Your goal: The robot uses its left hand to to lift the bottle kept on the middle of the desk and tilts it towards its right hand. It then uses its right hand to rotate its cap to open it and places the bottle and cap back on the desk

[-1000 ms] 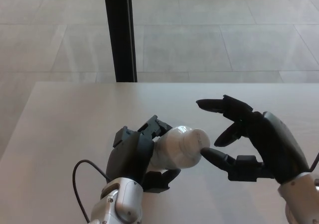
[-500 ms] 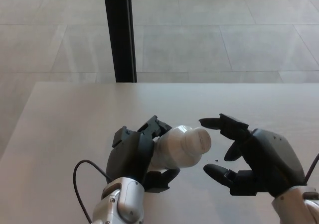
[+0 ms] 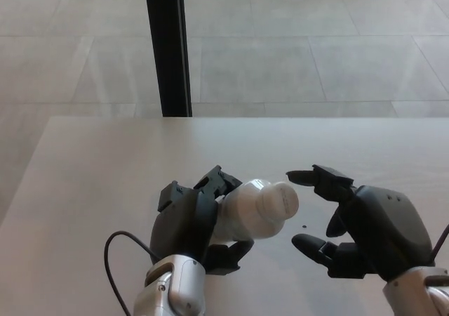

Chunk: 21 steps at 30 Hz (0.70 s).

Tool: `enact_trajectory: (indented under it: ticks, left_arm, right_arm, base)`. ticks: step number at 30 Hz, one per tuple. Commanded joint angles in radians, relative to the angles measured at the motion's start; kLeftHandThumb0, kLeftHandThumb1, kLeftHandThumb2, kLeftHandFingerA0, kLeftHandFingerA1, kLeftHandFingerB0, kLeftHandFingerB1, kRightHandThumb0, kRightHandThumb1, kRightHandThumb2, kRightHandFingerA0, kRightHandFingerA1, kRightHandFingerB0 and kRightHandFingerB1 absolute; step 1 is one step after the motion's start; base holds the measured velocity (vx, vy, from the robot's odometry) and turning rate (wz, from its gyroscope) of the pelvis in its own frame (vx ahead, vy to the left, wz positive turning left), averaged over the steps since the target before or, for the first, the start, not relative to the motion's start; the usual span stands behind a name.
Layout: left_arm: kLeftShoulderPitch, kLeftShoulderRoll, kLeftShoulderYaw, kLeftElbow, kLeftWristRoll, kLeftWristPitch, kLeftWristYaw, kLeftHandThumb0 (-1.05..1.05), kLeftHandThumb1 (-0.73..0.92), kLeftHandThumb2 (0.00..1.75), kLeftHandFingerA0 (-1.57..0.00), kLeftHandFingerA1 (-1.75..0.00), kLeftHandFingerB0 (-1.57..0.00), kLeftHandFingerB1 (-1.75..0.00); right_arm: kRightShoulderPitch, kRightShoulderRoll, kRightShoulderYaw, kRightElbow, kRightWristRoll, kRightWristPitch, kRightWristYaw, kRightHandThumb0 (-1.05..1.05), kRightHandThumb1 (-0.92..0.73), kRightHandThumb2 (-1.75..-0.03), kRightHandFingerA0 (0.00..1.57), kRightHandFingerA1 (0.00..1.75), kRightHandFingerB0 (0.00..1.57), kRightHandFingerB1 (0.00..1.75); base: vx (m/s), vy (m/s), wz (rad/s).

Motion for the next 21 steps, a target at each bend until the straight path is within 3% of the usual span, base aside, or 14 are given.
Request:
enact_trajectory:
  ticks: [1, 5, 7, 8, 9, 10, 11, 12, 14, 15, 16, 19, 21]
  left_arm:
    - [0.047, 0.000, 0.003, 0.044, -0.002, 0.042, -0.045, 0.12, 0.81, 0.91, -0.85, -1.63, -0.71, -1.32]
    - [0.044, -0.003, 0.004, 0.057, 0.002, 0.043, -0.044, 0.15, 0.81, 0.94, -0.85, -1.64, -0.71, -1.34]
    - [0.046, -0.006, 0.003, 0.064, 0.005, 0.034, -0.036, 0.12, 0.83, 0.87, -0.86, -1.59, -0.70, -1.18]
    - [0.050, -0.009, 0.001, 0.060, 0.008, 0.036, -0.035, 0.12, 0.83, 0.86, -0.81, -1.52, -0.68, -1.01]
    - [0.050, -0.010, 0.001, 0.059, 0.009, 0.036, -0.037, 0.12, 0.83, 0.88, -0.83, -1.53, -0.68, -1.03]
    - [0.050, -0.012, 0.001, 0.058, 0.011, 0.039, -0.038, 0.13, 0.82, 0.89, -0.82, -1.54, -0.68, -1.07]
    - [0.049, -0.012, 0.001, 0.058, 0.014, 0.042, -0.040, 0.13, 0.80, 0.94, -0.83, -1.59, -0.68, -1.21]
    - [0.048, -0.012, 0.001, 0.060, 0.016, 0.039, -0.042, 0.13, 0.81, 0.92, -0.82, -1.59, -0.69, -1.23]
    - [0.048, -0.014, 0.006, 0.067, 0.015, 0.024, -0.040, 0.13, 0.79, 0.95, -0.84, -1.62, -0.70, -1.31]
    - [0.048, -0.015, 0.008, 0.067, 0.016, 0.024, -0.040, 0.13, 0.81, 0.92, -0.81, -1.54, -0.67, -1.06]
    - [0.049, -0.015, 0.011, 0.067, 0.017, 0.025, -0.039, 0.13, 0.81, 0.92, -0.81, -1.54, -0.67, -1.06]
    - [0.049, -0.019, 0.012, 0.064, 0.023, 0.028, -0.041, 0.12, 0.81, 0.91, -0.84, -1.55, -0.70, -1.10]
    - [0.048, -0.022, 0.011, 0.067, 0.027, 0.031, -0.040, 0.13, 0.80, 0.92, -0.85, -1.59, -0.70, -1.24]
  right_arm:
    - [-0.024, 0.018, -0.005, -0.018, -0.031, -0.004, 0.000, -0.59, -0.57, -0.57, 0.90, 0.97, 0.33, 0.41]
    - [-0.028, 0.027, -0.006, -0.028, -0.034, -0.002, 0.012, -0.61, -0.59, -0.58, 0.88, 0.97, 0.32, 0.42]
    - [-0.022, 0.029, -0.005, -0.032, -0.034, -0.007, 0.012, -0.61, -0.58, -0.58, 0.89, 0.98, 0.33, 0.42]
    - [-0.015, 0.029, -0.003, -0.036, -0.035, -0.011, 0.013, -0.61, -0.58, -0.58, 0.88, 0.99, 0.34, 0.42]
    - [-0.014, 0.029, -0.002, -0.037, -0.036, -0.009, 0.017, -0.60, -0.58, -0.58, 0.89, 0.98, 0.34, 0.41]
    - [-0.012, 0.029, -0.001, -0.034, -0.035, -0.011, 0.018, -0.65, -0.46, -0.84, 0.89, 0.97, 0.30, 0.52]
    - [-0.011, 0.029, -0.001, -0.031, -0.033, -0.016, 0.016, -0.64, -0.46, -0.84, 0.89, 0.96, 0.30, 0.52]
    - [-0.011, 0.029, -0.001, -0.029, -0.033, -0.016, 0.018, -0.59, -0.58, -0.58, 0.90, 0.98, 0.35, 0.41]
    - [-0.012, 0.030, -0.001, -0.024, -0.034, -0.021, 0.014, -0.59, -0.59, -0.58, 0.91, 0.97, 0.35, 0.40]
    - [-0.014, 0.030, 0.001, -0.020, -0.039, -0.021, 0.012, -0.56, -0.60, -0.58, 0.92, 0.96, 0.35, 0.41]
    - [-0.017, 0.030, 0.003, -0.016, -0.045, -0.023, 0.008, -0.56, -0.60, -0.58, 0.92, 0.96, 0.35, 0.41]
    - [-0.014, 0.031, 0.002, -0.011, -0.041, -0.032, 0.005, -0.53, -0.61, -0.58, 0.95, 0.97, 0.38, 0.43]
    - [-0.006, 0.027, 0.002, -0.012, -0.040, -0.041, 0.006, -0.45, -0.65, -0.60, 0.99, 1.07, 0.45, 0.46]
  base:
    - [0.00, 0.000, 0.00]
    - [0.00, 0.000, 0.00]
    - [0.00, 0.000, 0.00]
    - [0.00, 0.000, 0.00]
    - [0.00, 0.000, 0.00]
    - [0.00, 0.000, 0.00]
    - [0.00, 0.000, 0.00]
    - [0.00, 0.000, 0.00]
    - [0.00, 0.000, 0.00]
    - [0.00, 0.000, 0.00]
    - [0.00, 0.000, 0.00]
    - [0.00, 0.000, 0.00]
    - [0.00, 0.000, 0.00]
